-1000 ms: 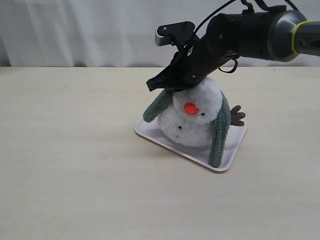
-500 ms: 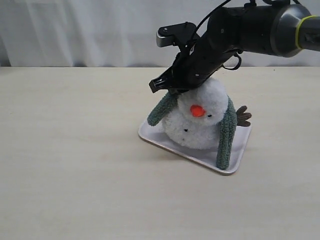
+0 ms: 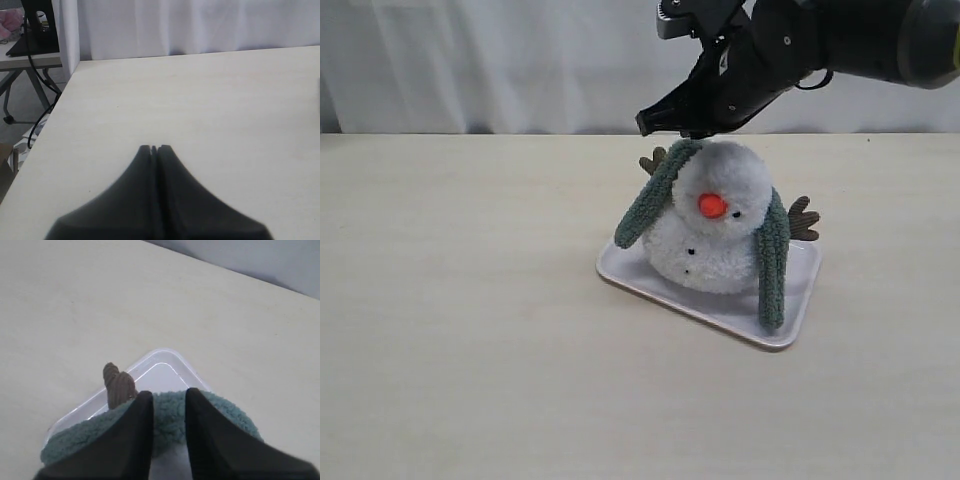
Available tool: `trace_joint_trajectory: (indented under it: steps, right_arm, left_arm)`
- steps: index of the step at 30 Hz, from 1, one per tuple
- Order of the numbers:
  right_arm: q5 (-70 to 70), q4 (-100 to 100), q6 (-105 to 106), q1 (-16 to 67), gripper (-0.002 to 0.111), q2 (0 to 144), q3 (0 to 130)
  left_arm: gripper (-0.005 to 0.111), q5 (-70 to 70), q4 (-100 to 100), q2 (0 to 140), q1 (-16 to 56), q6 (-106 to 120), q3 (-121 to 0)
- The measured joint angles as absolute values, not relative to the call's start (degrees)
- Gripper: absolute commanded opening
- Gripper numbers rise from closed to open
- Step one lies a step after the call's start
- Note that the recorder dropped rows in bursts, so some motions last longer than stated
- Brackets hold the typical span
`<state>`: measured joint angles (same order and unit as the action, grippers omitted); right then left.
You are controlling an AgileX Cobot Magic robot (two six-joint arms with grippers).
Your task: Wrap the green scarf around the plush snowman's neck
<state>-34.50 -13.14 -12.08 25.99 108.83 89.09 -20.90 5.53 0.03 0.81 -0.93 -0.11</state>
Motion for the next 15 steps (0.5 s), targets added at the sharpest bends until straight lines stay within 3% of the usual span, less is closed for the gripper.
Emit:
trace_joint_trajectory:
  steps: [5, 10, 15]
  right_arm:
    - [-33.8, -16.0, -14.2, 26.0, 0.021, 112.7, 89.1]
    - [-36.5, -16.3, -14.0, 26.0, 0.004, 113.7, 89.3]
    - [-40.0, -16.0, -11.3, 26.1, 0.004, 113.7, 89.3]
  left_arm:
    - [0.000, -20.9, 5.5, 0.0, 0.8, -0.9, -0.1]
    - [0.000, -20.9, 5.5, 0.0, 0.8, -0.9, -0.1]
    - [0.000, -20.9, 5.5, 0.0, 0.8, -0.9, -0.1]
